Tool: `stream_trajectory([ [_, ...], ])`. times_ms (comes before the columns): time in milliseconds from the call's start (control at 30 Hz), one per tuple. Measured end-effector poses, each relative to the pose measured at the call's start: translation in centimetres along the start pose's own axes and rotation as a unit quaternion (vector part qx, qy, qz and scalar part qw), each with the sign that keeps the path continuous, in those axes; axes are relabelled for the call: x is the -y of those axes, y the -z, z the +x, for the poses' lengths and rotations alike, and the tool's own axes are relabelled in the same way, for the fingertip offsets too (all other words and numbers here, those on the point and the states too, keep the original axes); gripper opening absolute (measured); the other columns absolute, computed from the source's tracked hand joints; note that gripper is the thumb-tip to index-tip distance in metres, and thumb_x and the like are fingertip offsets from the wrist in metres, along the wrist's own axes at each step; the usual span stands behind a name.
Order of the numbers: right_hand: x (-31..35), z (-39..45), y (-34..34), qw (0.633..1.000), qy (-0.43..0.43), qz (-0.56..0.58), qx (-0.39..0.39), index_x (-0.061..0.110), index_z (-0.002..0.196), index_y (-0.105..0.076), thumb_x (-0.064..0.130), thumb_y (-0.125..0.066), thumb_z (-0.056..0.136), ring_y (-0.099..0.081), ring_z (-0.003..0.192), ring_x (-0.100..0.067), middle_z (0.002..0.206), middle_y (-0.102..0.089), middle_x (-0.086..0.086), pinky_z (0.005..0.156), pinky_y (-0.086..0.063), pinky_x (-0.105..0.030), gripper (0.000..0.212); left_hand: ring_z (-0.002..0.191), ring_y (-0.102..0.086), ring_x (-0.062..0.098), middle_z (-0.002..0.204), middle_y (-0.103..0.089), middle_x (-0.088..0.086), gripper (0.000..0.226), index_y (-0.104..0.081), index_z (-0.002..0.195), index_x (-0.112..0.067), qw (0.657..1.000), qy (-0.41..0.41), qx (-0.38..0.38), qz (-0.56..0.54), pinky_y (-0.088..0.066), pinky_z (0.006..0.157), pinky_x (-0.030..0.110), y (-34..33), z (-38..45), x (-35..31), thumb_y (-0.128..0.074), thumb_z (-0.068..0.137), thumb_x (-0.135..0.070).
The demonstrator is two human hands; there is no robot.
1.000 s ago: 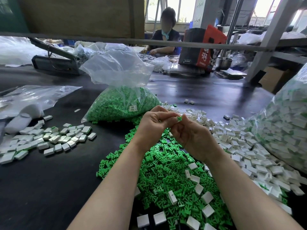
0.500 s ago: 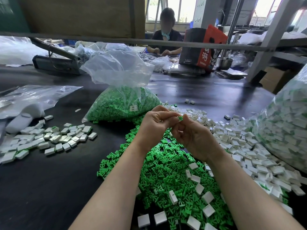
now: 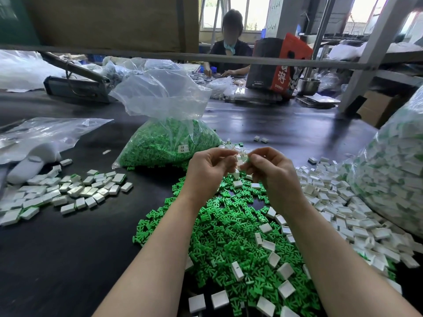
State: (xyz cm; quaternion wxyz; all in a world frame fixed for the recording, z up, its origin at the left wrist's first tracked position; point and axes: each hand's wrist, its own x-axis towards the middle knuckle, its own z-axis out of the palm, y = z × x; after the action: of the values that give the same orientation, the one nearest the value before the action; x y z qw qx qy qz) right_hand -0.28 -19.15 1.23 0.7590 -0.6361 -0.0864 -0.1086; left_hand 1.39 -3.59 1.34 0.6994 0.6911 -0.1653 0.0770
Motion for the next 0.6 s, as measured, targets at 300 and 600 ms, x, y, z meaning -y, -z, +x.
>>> stream_trajectory([
  [300, -0.04, 0.03, -0.42, 0.990, 0.072, -0.106, -0.052, 0.007, 0.099, -0.065, 0.005, -0.068, 0.089, -0.072, 0.080, -0.017, 0.088, -0.075, -0.009, 0.068, -0.054, -0.021, 0.011, 0.077, -0.072, 0.017, 0.084, -0.075, 0.009, 0.010, -0.068, 0.098, -0.005, 0.996, 0.048, 0.001, -0.075, -0.053, 0.067, 0.018, 0.17, 0.09, -0.05, -0.067, 0.088, -0.008],
  [600, -0.02, 0.06, -0.72, 0.987, 0.066, -0.122, -0.078, 0.009, 0.089, -0.071, 0.010, -0.073, 0.085, -0.062, 0.062, 0.000, 0.077, -0.071, -0.001, 0.059, -0.047, -0.012, 0.004, 0.075, -0.072, 0.015, 0.086, -0.073, 0.013, 0.009, -0.069, 0.095, -0.003, 0.996, 0.043, 0.011, -0.074, -0.053, 0.067, 0.016, 0.07, -0.08, -0.41, -0.068, 0.087, -0.006],
])
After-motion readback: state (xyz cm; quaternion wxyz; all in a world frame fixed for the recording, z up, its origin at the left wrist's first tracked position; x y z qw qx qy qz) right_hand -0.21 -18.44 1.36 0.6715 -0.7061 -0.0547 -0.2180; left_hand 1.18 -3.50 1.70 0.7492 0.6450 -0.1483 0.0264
